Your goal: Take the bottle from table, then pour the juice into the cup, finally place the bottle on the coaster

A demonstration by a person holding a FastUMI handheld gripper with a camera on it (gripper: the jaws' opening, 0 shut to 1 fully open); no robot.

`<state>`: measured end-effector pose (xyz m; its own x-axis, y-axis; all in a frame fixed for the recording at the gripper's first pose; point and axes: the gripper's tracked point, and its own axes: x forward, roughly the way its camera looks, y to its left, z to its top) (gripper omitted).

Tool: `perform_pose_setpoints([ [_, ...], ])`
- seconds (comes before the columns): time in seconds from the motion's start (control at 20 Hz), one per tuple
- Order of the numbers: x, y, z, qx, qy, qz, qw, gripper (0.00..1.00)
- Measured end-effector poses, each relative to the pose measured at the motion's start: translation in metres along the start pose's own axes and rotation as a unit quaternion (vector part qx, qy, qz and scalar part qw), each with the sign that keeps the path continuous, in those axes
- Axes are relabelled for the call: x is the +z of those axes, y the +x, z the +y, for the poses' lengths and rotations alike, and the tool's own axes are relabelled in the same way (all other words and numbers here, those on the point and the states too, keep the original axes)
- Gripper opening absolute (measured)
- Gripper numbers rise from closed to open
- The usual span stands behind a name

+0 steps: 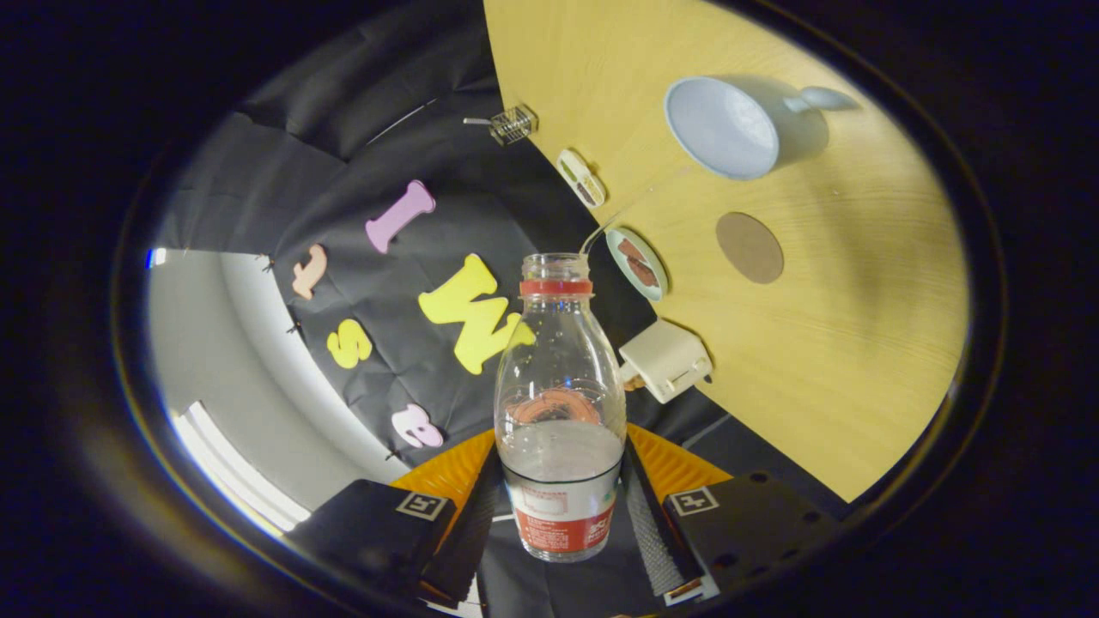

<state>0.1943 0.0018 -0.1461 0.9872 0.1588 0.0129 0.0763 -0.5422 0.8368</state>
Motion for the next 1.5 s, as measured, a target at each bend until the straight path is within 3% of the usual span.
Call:
perform_pose_setpoints([
  [0.4, 0.014, -0.002, 0.014, 0.014, 0.046, -0.001, 0.999, 0.78],
  [0.8, 0.014, -0.005, 0.014, 0.014, 0.048, 0.003, 0.999, 0.78],
  [1.0, 0.012, -0.008, 0.012, -0.002, -0.018, 0.002, 1.0, 0.78],
  [1.2, 0.014, -0.011, 0.01, -0.019, -0.13, 0.0, 0.991, 0.78],
  [1.5, 0.022, -0.018, 0.014, -0.027, -0.321, 0.003, 0.947, 0.78],
])
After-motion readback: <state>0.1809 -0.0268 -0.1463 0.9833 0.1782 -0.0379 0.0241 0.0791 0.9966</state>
